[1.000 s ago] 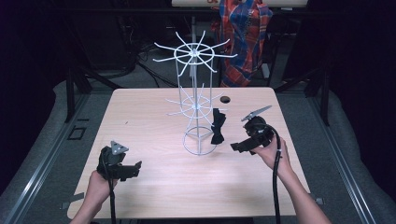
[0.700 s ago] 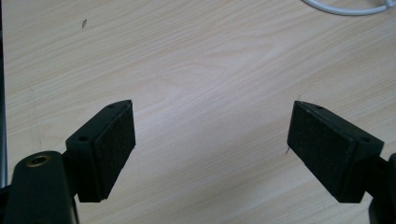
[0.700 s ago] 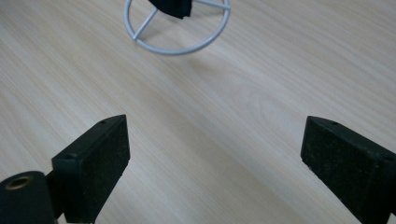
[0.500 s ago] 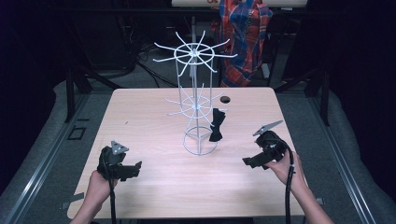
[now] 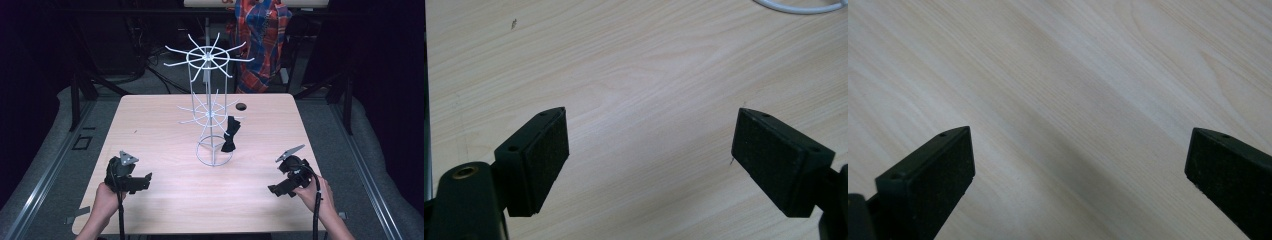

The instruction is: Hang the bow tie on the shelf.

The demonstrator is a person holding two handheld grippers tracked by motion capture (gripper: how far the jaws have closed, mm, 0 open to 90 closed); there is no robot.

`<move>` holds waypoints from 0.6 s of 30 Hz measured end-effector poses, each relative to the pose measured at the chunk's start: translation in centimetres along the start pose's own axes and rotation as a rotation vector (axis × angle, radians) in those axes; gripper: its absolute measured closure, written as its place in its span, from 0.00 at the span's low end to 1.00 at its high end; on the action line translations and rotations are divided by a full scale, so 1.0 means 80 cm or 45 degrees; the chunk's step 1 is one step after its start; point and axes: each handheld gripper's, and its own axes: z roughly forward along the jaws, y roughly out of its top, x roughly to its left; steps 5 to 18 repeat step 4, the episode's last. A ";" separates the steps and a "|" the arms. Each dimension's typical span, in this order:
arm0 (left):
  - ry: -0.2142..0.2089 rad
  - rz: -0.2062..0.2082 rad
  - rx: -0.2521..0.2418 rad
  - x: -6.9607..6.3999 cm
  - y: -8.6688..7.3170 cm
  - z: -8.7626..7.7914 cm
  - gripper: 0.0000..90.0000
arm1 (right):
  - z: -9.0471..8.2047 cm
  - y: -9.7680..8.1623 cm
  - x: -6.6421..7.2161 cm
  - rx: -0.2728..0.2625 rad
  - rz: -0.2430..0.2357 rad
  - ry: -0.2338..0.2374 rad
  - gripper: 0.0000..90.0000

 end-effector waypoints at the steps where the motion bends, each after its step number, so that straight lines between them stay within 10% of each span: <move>1: -0.001 0.000 0.002 0.000 0.000 0.000 0.17 | 0.002 0.000 -0.001 0.009 0.002 -0.012 0.00; 18: 0.001 -0.002 -0.002 0.001 0.000 0.000 0.17 | 0.006 0.002 -0.001 0.058 -0.022 -0.046 0.02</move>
